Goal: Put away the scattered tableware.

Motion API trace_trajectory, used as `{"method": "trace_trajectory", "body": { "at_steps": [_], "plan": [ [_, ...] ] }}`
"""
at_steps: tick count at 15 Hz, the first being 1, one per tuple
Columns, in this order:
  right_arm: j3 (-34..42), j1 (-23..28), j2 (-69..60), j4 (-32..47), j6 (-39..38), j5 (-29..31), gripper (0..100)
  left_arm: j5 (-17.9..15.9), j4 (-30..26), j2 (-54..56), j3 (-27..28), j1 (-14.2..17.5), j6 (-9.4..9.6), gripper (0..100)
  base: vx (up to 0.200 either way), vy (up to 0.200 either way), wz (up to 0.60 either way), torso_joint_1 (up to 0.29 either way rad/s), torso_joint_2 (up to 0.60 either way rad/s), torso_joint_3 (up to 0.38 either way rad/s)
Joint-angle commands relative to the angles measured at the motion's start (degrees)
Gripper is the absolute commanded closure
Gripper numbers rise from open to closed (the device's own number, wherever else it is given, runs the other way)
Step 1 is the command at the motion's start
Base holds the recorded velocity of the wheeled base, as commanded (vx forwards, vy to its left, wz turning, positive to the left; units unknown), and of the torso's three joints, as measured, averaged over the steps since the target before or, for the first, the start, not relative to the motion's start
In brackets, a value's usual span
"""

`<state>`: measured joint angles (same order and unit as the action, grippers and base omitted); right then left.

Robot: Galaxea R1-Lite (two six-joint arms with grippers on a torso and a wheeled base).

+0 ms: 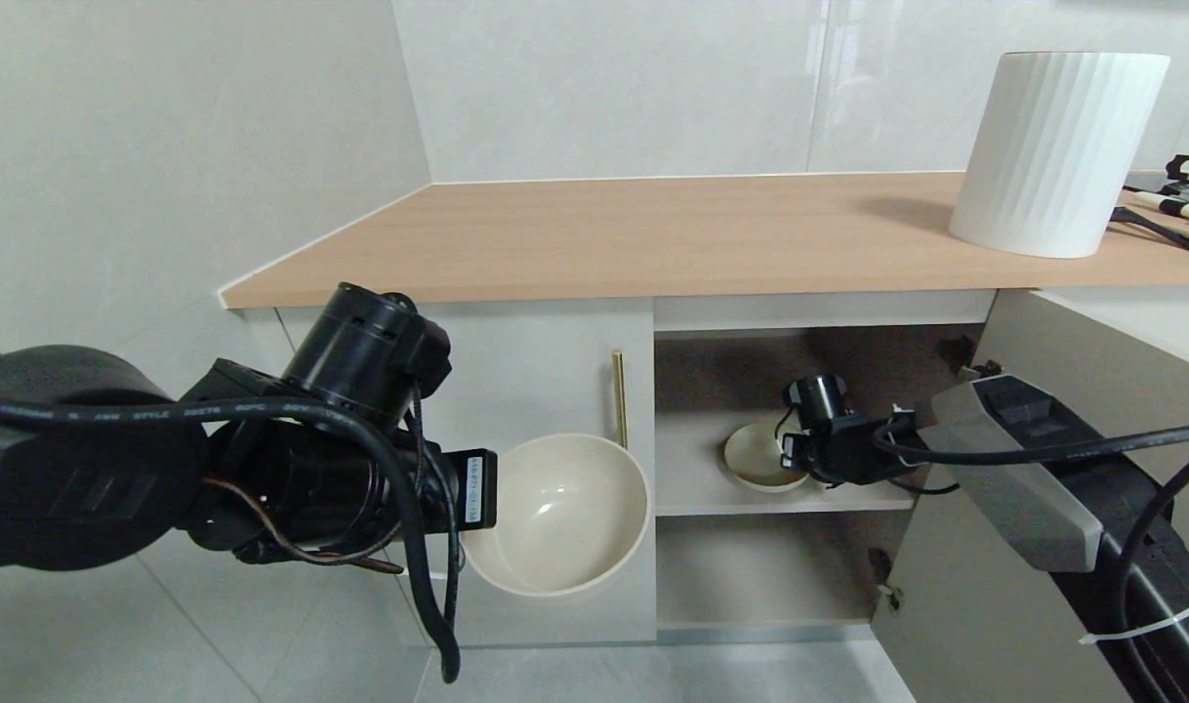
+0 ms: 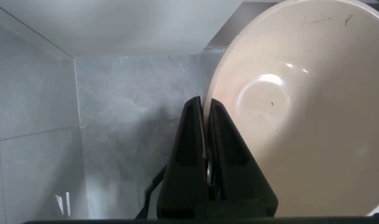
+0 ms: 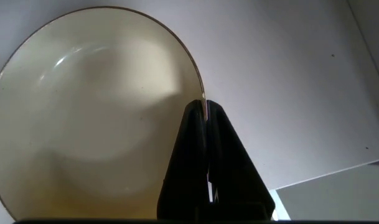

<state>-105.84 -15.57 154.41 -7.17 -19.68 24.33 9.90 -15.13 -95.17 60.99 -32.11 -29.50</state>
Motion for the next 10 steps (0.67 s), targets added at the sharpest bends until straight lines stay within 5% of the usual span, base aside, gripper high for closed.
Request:
{"method": "trace_trajectory", "body": {
  "at_steps": [1,4,5,10],
  "plan": [
    [-0.25,-0.08,0.02,-0.04,-0.01,0.01,100,0.03,0.01,-0.1,0.01,0.03,-0.03,100,0.0,0.0,0.0,0.0,0.0,0.0],
    [-0.16,-0.08,-0.07,0.22,-0.01,0.01,100,0.03,0.01,-0.1,0.01,-0.06,-0.03,100,0.0,0.0,0.0,0.0,0.0,0.0],
    [-0.07,-0.08,-0.07,0.31,-0.01,-0.07,0,0.03,0.01,-0.1,0.01,0.03,-0.03,100,0.0,0.0,0.0,0.0,0.0,0.0],
    [0.28,-0.08,-0.86,0.31,-0.98,-0.07,0,0.03,0.1,-0.1,0.09,0.03,-0.03,100,0.0,0.0,0.0,0.0,0.0,0.0]
  ]
}}
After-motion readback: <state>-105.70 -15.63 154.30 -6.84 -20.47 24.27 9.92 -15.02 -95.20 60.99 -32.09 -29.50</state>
